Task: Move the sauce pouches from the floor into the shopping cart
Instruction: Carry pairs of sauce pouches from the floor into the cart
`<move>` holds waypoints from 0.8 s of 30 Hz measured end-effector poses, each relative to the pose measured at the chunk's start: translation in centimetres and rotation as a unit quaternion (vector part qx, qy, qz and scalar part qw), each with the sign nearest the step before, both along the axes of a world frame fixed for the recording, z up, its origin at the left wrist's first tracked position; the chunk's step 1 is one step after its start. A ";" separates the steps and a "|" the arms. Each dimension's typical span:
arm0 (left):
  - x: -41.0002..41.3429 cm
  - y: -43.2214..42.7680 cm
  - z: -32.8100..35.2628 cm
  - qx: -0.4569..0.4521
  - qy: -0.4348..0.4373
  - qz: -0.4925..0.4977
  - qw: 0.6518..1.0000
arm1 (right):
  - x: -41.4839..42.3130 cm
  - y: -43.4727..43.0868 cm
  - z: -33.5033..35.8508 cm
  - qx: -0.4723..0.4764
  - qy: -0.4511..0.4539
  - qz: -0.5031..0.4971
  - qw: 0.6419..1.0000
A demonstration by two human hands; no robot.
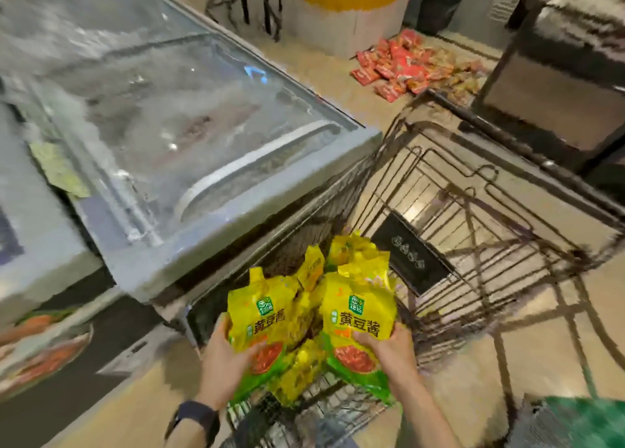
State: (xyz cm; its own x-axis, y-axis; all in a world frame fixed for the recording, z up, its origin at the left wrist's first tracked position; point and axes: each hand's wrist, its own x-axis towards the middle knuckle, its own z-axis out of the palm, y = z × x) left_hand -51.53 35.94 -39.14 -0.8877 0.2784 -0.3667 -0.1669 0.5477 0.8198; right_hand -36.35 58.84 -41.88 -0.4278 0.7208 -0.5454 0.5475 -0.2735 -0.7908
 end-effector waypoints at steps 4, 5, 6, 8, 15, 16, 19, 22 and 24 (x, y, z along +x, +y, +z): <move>-0.1 1.5 -3.1 -0.041 -0.048 0.036 0.997 | -2.4 3.0 -6.5 -0.013 -0.101 0.068 0.992; -0.1 1.6 -4.3 -0.049 -0.062 0.034 0.996 | -2.8 3.3 -7.0 -0.031 -0.119 0.078 0.989; 0.0 1.9 -5.2 -0.054 -0.070 0.032 0.996 | -2.9 3.5 -7.7 -0.041 -0.142 0.096 0.984; 0.4 2.4 -6.7 -0.075 -0.091 0.022 0.993 | -2.9 3.8 -9.1 -0.041 -0.180 0.164 0.969; 2.2 2.0 -8.3 -0.178 -0.160 0.043 0.970 | -1.2 3.4 -12.5 -0.004 -0.267 0.287 0.920; 2.5 1.8 -8.2 -0.184 -0.156 0.040 0.970 | -1.1 3.1 -12.2 0.009 -0.269 0.298 0.916; 3.4 1.3 -8.0 -0.214 -0.138 0.027 0.967 | -1.2 2.4 -11.4 0.049 -0.287 0.352 0.890; 4.5 0.5 -7.0 -0.261 -0.124 -0.048 0.956 | -1.4 1.9 -9.8 0.077 -0.290 0.378 0.876; 5.0 -0.1 -6.3 -0.294 -0.118 -0.116 0.941 | -1.3 1.7 -8.6 0.099 -0.279 0.376 0.878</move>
